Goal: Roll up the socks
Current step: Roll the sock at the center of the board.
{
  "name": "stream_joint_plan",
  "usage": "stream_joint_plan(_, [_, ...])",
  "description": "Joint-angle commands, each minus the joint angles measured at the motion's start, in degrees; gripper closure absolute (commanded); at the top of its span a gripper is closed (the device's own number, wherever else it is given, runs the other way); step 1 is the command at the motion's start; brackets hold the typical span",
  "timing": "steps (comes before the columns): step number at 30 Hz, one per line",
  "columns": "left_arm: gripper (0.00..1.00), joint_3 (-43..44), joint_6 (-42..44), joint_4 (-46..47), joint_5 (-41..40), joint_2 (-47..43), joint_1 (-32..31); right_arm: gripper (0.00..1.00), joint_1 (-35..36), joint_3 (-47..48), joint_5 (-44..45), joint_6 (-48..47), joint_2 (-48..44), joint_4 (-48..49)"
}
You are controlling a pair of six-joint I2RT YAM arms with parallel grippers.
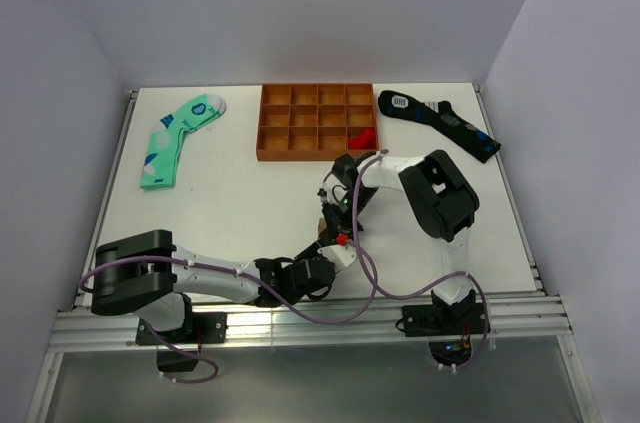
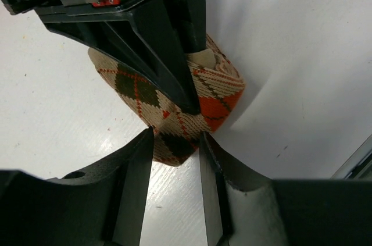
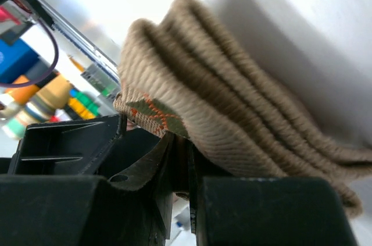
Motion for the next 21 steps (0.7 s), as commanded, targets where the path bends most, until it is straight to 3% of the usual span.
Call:
stream_joint_plan(1, [0.58,-0.17,2.08,3.07,1.05,0.58,0.05,0.98,-0.28,-3.29,4.89,0.19,-0.82,3.17])
stream_joint_plan(21, [0.58,1.06,2.88,2.02,10.90,4.01,0.40,1.00,-1.86,-7.24,10.16,4.06,-2.23,5.55])
